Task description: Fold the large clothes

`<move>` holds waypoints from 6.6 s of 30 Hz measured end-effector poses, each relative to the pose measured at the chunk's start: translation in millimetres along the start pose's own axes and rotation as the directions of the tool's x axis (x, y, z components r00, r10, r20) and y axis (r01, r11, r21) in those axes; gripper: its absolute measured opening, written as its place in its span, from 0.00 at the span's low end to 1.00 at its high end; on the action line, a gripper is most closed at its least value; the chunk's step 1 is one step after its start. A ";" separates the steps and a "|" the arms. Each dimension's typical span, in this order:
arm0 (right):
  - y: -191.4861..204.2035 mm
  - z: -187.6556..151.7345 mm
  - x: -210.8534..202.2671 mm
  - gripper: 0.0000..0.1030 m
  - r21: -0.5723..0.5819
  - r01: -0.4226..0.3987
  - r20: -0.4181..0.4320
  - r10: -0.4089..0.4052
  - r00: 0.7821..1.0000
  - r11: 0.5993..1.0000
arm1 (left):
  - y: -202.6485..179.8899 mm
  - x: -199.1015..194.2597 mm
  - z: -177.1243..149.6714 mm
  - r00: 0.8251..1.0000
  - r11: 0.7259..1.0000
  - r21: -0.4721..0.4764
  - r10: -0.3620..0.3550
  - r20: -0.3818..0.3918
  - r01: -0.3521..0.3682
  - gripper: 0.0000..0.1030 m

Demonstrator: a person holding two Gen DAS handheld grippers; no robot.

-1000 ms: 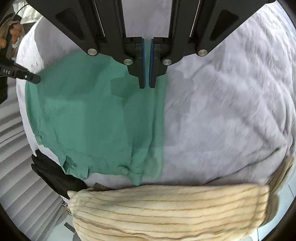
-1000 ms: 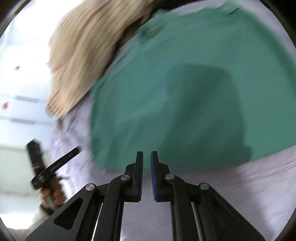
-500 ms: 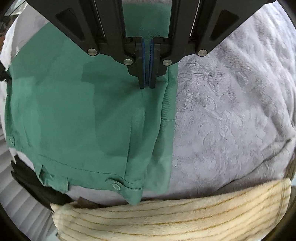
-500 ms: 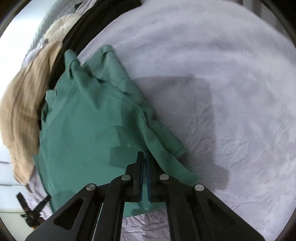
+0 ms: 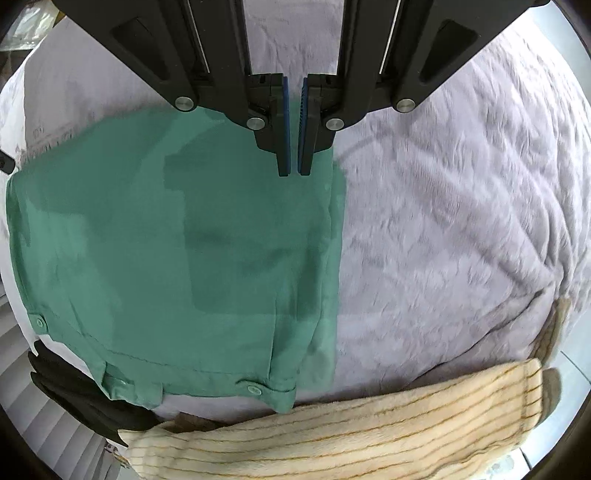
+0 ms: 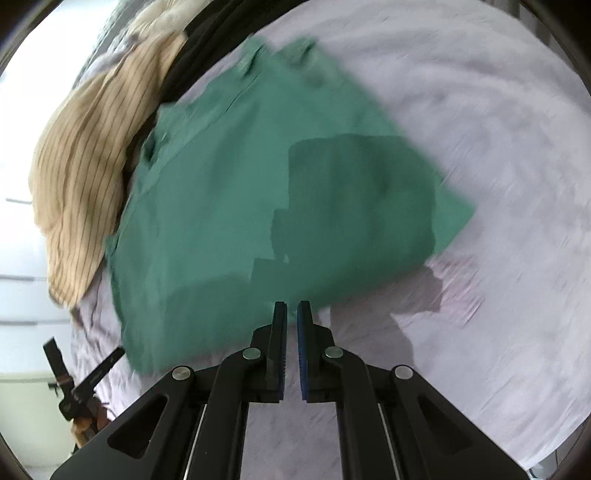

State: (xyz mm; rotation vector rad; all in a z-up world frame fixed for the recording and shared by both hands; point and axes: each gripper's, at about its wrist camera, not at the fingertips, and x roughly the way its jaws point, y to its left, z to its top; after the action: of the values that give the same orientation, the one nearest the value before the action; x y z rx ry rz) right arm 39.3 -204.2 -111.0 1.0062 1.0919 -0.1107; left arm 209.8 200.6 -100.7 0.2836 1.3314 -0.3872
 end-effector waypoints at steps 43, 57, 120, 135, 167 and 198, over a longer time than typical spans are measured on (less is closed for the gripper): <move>122.4 -87.0 93.0 0.68 -0.213 -0.034 -0.246 -0.020 0.969 0.976 | 93.4 21.9 -149.7 0.995 0.974 -0.209 -0.100 -0.028 0.092 1.00; 136.7 -85.9 94.8 0.89 -0.200 -0.079 -0.191 0.040 0.981 0.977 | 120.1 59.3 -153.0 0.993 0.976 -0.205 -0.091 -0.071 0.075 1.00; 138.1 -28.8 105.4 0.06 0.188 -0.674 -0.094 0.696 0.712 0.714 | 174.6 87.0 39.2 0.575 0.508 -0.389 -0.815 0.073 0.769 1.00; 103.9 -27.6 31.3 0.25 -0.228 -0.286 -0.111 0.267 0.957 0.931 | 123.4 47.9 49.1 0.804 0.792 -0.173 -0.594 -0.001 0.585 0.18; -125.4 -40.4 36.2 0.11 0.242 -0.540 0.135 0.523 0.841 0.806 | -306.0 -42.4 32.6 0.913 0.719 0.610 -0.407 -0.019 0.333 0.83; -53.7 35.4 -57.2 0.05 -0.333 0.209 0.172 -0.158 0.972 0.920 | -101.9 -16.0 8.7 0.953 0.912 0.291 -0.304 0.008 0.288 0.83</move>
State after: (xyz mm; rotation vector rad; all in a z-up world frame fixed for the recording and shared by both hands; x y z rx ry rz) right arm 6.5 -282.5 -96.9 0.5666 1.0295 -0.1333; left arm 170.8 106.8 -81.1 0.3106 1.2663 -0.8442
